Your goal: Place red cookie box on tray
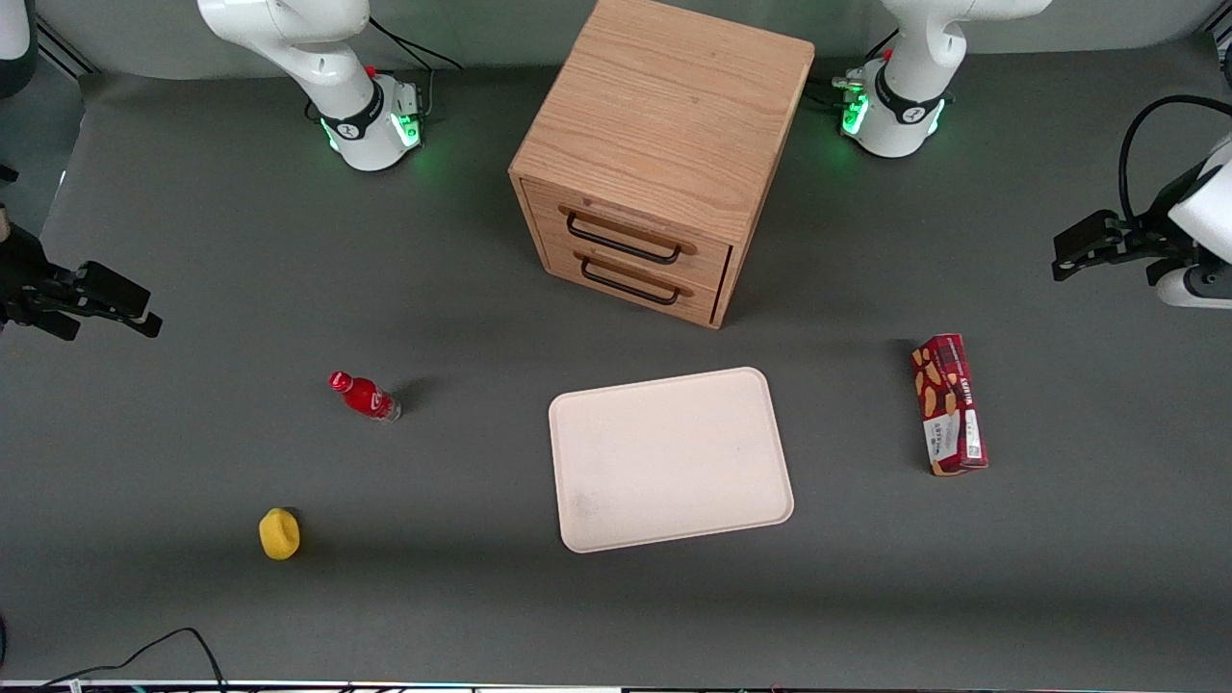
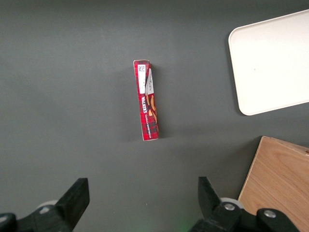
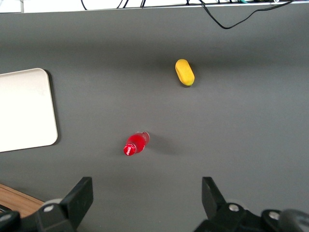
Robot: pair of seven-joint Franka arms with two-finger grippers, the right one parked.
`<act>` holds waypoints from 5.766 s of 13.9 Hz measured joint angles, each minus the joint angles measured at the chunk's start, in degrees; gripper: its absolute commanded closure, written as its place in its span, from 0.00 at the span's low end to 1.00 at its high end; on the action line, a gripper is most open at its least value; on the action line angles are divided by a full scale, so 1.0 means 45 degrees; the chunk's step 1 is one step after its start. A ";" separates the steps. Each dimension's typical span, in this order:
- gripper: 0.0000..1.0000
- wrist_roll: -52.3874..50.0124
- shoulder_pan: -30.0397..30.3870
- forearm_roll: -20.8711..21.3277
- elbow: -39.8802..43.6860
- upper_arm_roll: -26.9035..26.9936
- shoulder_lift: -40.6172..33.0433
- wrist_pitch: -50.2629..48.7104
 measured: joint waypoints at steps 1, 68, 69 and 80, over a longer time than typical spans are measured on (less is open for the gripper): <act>0.00 -0.0001 0.0000 0.0000 0.0000 0.0002 0.0001 0.0000; 1.00 -0.5826 -0.2394 -0.0516 0.0890 -0.1000 0.6223 0.4651; 1.00 -0.6282 -0.2911 -0.0529 0.1315 -0.1014 0.6752 0.4685; 0.00 -0.7642 -0.4004 -0.0537 0.2875 -0.0981 0.9615 0.6755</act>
